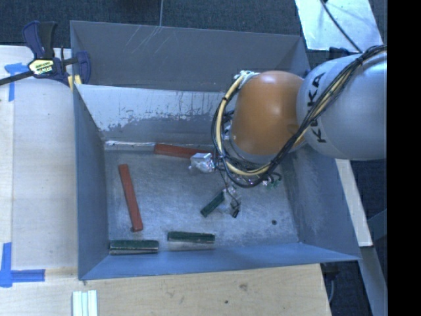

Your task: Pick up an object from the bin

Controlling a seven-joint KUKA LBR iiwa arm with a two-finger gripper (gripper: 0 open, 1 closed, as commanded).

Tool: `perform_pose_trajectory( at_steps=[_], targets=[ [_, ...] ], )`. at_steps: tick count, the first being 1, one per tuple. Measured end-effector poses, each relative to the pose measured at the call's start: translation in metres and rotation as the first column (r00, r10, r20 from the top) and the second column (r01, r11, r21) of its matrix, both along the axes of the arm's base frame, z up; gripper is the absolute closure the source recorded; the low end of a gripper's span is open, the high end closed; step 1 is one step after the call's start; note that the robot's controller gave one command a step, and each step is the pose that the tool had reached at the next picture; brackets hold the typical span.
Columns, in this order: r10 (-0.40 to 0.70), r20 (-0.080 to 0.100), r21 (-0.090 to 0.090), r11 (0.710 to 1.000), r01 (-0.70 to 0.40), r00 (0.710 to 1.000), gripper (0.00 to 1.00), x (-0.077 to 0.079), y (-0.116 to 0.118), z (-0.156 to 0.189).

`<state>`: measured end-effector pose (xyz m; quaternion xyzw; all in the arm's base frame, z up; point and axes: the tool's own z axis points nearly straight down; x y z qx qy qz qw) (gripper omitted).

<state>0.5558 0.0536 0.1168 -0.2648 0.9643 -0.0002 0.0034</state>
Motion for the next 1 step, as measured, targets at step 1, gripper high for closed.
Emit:
perform_pose_trajectory(
  at_steps=[1],
  targets=[
    [0.203, -0.007, -0.001, 0.979, -0.203, 0.979, 0.0, 0.0026, -0.0058, -0.0475]
  ],
)
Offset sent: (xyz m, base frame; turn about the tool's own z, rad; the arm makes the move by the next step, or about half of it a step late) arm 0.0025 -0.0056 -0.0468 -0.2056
